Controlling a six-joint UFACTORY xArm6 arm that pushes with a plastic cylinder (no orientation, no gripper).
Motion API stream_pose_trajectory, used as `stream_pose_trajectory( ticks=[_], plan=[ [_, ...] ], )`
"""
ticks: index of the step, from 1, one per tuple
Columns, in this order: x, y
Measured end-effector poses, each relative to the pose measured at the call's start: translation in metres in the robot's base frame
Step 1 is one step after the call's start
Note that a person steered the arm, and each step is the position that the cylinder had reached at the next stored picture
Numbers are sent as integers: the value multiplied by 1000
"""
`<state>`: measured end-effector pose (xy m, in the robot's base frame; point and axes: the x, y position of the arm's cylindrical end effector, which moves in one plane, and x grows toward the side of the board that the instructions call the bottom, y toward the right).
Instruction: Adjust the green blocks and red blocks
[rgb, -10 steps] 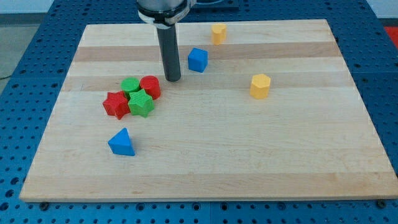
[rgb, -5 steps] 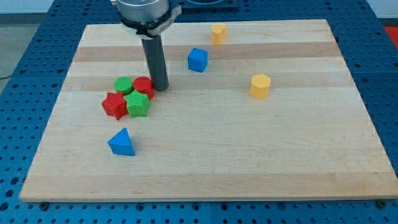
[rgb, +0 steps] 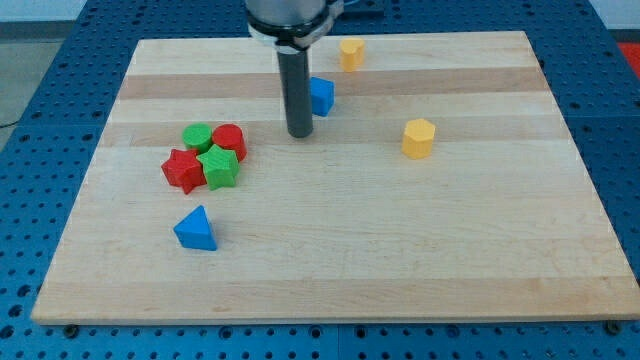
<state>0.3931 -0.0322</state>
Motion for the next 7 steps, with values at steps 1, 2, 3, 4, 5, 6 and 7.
stream_pose_trajectory(
  ticks=[1,2,3,4,5,6,7],
  plan=[
    [67,2],
    [103,-27],
    [103,-57],
    [107,-85],
    [107,-101],
    [107,-122],
    [99,-135]
  ],
)
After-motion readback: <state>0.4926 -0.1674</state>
